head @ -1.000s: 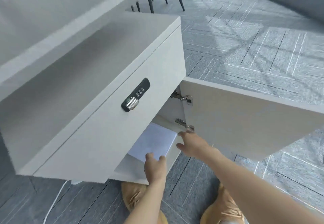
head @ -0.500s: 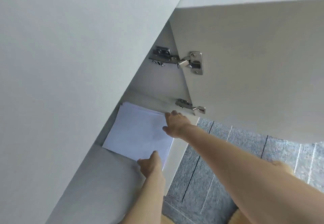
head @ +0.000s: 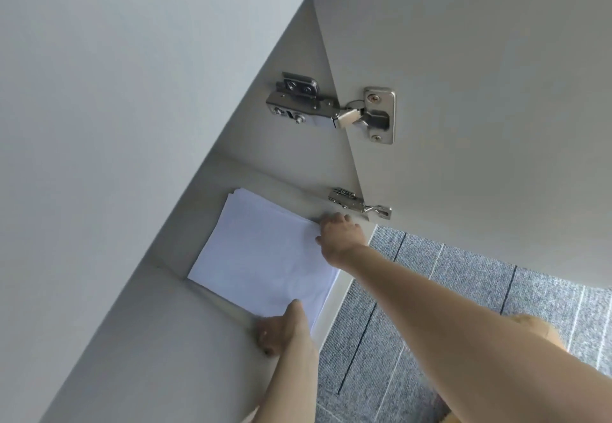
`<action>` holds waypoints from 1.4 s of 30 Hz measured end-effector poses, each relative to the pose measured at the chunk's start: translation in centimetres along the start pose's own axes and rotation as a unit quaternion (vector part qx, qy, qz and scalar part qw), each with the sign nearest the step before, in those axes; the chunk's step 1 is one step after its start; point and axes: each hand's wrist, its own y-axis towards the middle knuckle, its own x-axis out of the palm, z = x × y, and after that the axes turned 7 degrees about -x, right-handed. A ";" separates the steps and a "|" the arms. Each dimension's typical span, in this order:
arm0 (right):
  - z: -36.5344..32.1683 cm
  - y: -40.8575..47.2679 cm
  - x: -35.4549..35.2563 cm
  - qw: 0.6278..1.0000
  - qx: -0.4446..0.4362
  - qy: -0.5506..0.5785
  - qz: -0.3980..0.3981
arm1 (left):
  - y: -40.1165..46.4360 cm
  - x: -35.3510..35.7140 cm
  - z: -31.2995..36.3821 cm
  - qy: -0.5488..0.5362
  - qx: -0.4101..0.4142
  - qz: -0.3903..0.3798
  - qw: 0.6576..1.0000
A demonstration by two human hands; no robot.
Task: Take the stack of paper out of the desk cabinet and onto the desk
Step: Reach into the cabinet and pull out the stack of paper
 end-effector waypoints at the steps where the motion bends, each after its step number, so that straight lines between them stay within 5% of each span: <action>1: 0.7 -0.7 0.2 1.000 0.004 0.004 0.006 | -2.0 -0.7 0.1 -0.017 -0.003 -0.001 1.000; 6: 4.4 -4.5 0.9 0.994 0.054 0.088 0.017 | -6.9 -1.8 -2.8 -0.040 0.034 -0.061 0.997; 10: 6.4 -5.8 0.8 0.978 0.102 0.178 -0.034 | -8.1 -1.8 -5.1 -0.001 0.042 -0.029 0.999; 15: 7.2 -4.9 0.7 0.958 0.128 0.239 -0.091 | -8.8 -1.3 -3.7 -0.046 -0.073 -0.002 0.996; 20: 6.9 -4.6 0.1 0.962 0.077 0.220 -0.144 | -7.5 -1.9 -3.1 -0.129 -0.128 -0.073 0.981; 29: 4.9 -8.5 -4.1 0.976 0.006 0.193 -0.102 | -8.0 -6.1 -2.9 -0.131 -0.116 -0.308 0.935; 42: 3.9 -26.8 -17.6 0.986 -0.001 0.165 -0.023 | -22.5 -16.3 -5.0 -0.105 -0.042 -0.350 0.930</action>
